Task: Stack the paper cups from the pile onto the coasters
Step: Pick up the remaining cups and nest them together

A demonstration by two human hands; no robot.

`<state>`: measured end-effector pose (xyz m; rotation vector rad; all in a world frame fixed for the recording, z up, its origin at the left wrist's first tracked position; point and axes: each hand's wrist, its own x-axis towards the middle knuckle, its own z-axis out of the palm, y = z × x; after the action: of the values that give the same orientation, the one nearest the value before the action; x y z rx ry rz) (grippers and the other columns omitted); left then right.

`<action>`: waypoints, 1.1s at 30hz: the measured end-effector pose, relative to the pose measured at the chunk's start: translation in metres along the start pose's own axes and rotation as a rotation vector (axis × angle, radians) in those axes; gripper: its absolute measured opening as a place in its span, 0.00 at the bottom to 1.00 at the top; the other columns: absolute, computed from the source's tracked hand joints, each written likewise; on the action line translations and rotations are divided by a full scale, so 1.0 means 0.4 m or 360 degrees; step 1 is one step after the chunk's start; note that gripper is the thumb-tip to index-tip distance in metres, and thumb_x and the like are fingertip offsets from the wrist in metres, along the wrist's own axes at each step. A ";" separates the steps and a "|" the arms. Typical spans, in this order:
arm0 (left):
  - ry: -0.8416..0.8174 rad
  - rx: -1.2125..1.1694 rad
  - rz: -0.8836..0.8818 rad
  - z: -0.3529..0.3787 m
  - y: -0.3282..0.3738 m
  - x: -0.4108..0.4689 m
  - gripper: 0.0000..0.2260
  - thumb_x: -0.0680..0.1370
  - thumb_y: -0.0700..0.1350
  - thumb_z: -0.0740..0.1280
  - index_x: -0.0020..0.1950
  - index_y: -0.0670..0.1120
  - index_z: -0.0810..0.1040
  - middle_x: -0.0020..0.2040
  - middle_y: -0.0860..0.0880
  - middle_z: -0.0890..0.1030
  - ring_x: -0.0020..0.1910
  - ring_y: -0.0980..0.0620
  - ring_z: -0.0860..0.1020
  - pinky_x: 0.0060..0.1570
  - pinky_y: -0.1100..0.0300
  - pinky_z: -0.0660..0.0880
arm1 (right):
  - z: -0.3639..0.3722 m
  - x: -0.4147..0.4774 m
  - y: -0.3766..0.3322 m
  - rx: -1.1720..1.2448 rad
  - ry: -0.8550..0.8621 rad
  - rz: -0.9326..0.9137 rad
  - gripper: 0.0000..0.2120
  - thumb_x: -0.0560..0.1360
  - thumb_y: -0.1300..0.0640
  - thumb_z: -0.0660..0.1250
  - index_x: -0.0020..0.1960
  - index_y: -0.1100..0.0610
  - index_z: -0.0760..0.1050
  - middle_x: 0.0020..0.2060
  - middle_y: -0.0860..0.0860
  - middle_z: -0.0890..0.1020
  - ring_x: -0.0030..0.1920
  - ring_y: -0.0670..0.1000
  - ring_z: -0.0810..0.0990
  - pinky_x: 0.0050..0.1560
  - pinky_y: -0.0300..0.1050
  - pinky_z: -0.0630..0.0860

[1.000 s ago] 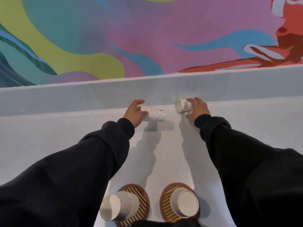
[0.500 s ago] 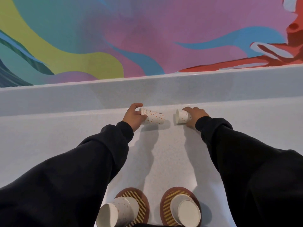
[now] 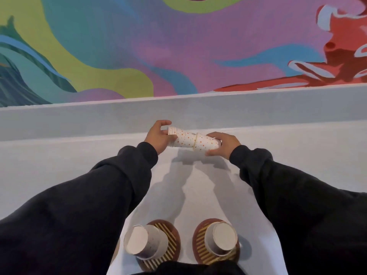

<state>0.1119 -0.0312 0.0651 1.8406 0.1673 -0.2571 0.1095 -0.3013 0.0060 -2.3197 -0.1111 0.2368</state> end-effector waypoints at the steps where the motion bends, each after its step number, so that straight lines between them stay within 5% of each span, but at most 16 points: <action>1: -0.0023 -0.0032 0.0015 -0.008 0.005 -0.011 0.22 0.78 0.34 0.72 0.68 0.49 0.73 0.59 0.42 0.83 0.55 0.43 0.84 0.54 0.51 0.83 | -0.002 -0.013 -0.017 0.0023 0.0026 -0.0014 0.30 0.64 0.51 0.84 0.64 0.47 0.79 0.57 0.45 0.82 0.57 0.50 0.79 0.58 0.42 0.74; 6: -0.0211 -0.0156 0.0114 -0.043 0.042 -0.083 0.19 0.78 0.33 0.72 0.64 0.48 0.76 0.57 0.40 0.84 0.57 0.39 0.84 0.59 0.43 0.82 | -0.001 -0.069 -0.134 0.0189 0.0056 -0.0144 0.28 0.66 0.52 0.83 0.64 0.48 0.80 0.57 0.46 0.82 0.58 0.51 0.79 0.50 0.39 0.78; 9: -0.0352 -0.0251 0.0192 -0.072 0.063 -0.135 0.18 0.78 0.32 0.71 0.63 0.48 0.77 0.57 0.37 0.84 0.56 0.38 0.84 0.57 0.46 0.82 | 0.009 -0.105 -0.222 0.0296 0.0166 -0.0216 0.28 0.65 0.51 0.84 0.62 0.48 0.81 0.55 0.44 0.83 0.56 0.49 0.81 0.56 0.49 0.83; 14: -0.0478 -0.0372 0.0298 -0.185 0.113 -0.227 0.18 0.79 0.31 0.69 0.66 0.45 0.77 0.58 0.37 0.84 0.53 0.42 0.85 0.49 0.54 0.82 | 0.026 -0.169 -0.359 0.0519 0.0364 -0.0231 0.30 0.59 0.51 0.86 0.58 0.49 0.79 0.52 0.48 0.83 0.52 0.52 0.84 0.51 0.49 0.84; 18: -0.0400 -0.0002 0.0438 -0.309 0.132 -0.299 0.21 0.77 0.33 0.73 0.69 0.44 0.77 0.55 0.41 0.86 0.54 0.43 0.85 0.52 0.53 0.83 | 0.065 -0.235 -0.491 0.0723 0.0381 -0.0270 0.27 0.65 0.60 0.84 0.59 0.56 0.77 0.51 0.52 0.83 0.48 0.53 0.83 0.38 0.44 0.83; 25: -0.0098 0.0985 0.0601 -0.521 0.100 -0.491 0.28 0.69 0.53 0.82 0.67 0.58 0.78 0.46 0.56 0.87 0.45 0.57 0.84 0.48 0.60 0.81 | 0.192 -0.347 -0.714 0.0944 0.0255 -0.0336 0.26 0.68 0.62 0.82 0.61 0.56 0.75 0.52 0.51 0.81 0.47 0.55 0.85 0.43 0.56 0.85; 30: -0.0180 0.1051 0.0520 -0.638 -0.007 -0.585 0.28 0.68 0.59 0.81 0.65 0.62 0.78 0.44 0.59 0.86 0.44 0.59 0.83 0.48 0.59 0.79 | 0.302 -0.415 -0.808 0.1052 0.0131 -0.0370 0.24 0.70 0.59 0.81 0.63 0.54 0.77 0.53 0.49 0.82 0.48 0.57 0.85 0.47 0.55 0.85; 33: -0.0156 0.0919 0.0519 -0.670 -0.101 -0.619 0.27 0.66 0.59 0.83 0.63 0.61 0.80 0.46 0.58 0.86 0.44 0.57 0.84 0.48 0.57 0.81 | 0.397 -0.446 -0.827 0.1006 0.0105 -0.0362 0.23 0.71 0.54 0.80 0.64 0.50 0.78 0.54 0.46 0.83 0.51 0.50 0.83 0.49 0.45 0.83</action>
<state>-0.1130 0.2417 0.1638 2.3811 -0.3064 -0.1747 -0.0999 0.0115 0.1634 -1.6673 -0.2296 0.0635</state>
